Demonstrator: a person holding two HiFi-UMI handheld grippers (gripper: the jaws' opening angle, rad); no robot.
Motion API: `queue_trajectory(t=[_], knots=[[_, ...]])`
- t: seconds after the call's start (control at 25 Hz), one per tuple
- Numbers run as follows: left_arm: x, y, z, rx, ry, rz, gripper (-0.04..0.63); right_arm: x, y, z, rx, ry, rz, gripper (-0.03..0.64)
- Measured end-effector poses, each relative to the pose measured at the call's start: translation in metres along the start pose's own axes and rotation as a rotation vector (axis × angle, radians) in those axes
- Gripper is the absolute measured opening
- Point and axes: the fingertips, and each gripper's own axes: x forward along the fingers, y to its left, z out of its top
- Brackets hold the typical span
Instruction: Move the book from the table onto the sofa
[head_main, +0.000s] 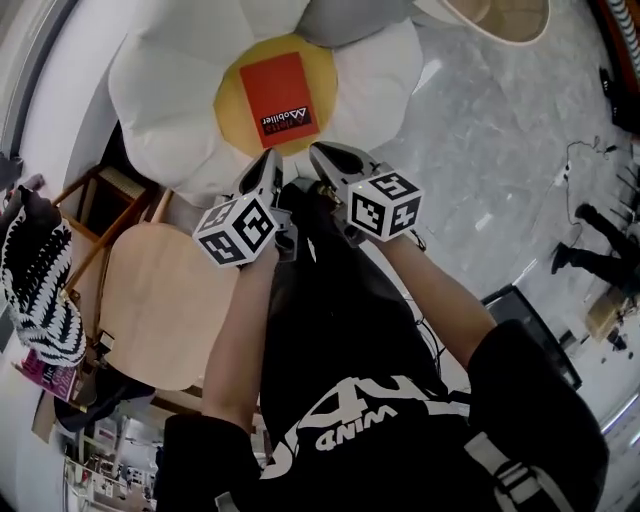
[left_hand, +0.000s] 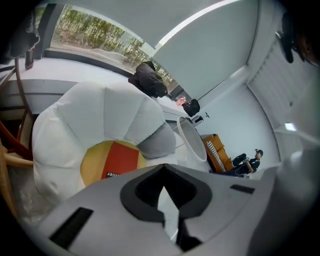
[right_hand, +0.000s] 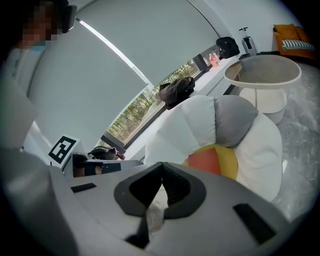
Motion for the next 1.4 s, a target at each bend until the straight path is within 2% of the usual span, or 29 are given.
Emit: queue_trajectory(t=[0.28, 0.56, 0.92, 1.12, 1.4], knots=[[-0.069, -0.083, 0.026, 0.100, 0.013, -0.066, 0.009, -0.064, 0.061, 0.045, -0.036, -0.028, 0.032, 0.002], [-0.135, -0.143, 0.050, 0.130, -0.009, -0.140, 0.009, -0.124, 0.121, 0.073, -0.119, -0.059, 0.098, 0.002], [-0.201, -0.210, 0.049, 0.263, -0.007, -0.279, 0.009, -0.201, 0.182, 0.099, -0.216, -0.161, 0.172, 0.002], [-0.228, -0.246, 0.048, 0.359, -0.015, -0.355, 0.009, -0.235, 0.214, 0.102, -0.303, -0.184, 0.257, 0.002], [-0.265, -0.284, 0.054, 0.499, -0.080, -0.445, 0.009, -0.273, 0.251, 0.116, -0.508, -0.290, 0.272, 0.002]])
